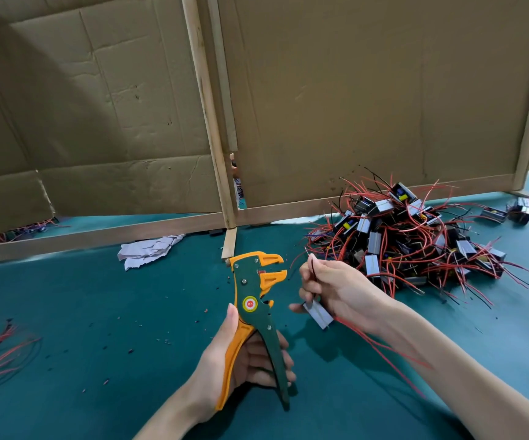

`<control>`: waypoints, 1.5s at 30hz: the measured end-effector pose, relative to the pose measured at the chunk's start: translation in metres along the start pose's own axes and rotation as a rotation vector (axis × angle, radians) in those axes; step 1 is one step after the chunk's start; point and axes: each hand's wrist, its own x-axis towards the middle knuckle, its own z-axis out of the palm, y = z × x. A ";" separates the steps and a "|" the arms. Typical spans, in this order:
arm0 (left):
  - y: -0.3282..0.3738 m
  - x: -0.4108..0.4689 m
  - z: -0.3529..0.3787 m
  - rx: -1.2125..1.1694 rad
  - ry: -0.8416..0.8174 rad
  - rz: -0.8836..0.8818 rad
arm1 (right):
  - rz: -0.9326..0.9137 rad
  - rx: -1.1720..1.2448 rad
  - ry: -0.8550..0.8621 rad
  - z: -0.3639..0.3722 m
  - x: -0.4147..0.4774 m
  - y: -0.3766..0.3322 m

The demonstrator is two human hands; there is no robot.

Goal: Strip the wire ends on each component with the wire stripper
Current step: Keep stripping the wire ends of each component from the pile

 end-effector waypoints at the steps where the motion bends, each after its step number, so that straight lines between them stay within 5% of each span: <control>1: 0.000 0.000 0.000 0.012 0.001 0.002 | -0.012 -0.022 0.013 0.001 0.000 0.000; 8: 0.000 -0.001 0.001 0.059 0.007 0.001 | -0.103 -0.185 0.036 0.008 -0.003 0.002; 29: 0.010 -0.006 0.008 0.121 -0.057 -0.014 | -0.121 -0.119 -0.117 0.011 -0.006 0.000; 42: -0.002 -0.004 0.011 0.157 0.219 0.044 | -0.126 -0.108 -0.144 0.012 -0.007 0.001; 45: -0.002 -0.003 0.010 0.125 0.158 0.034 | -0.105 -0.095 -0.122 0.012 -0.007 0.001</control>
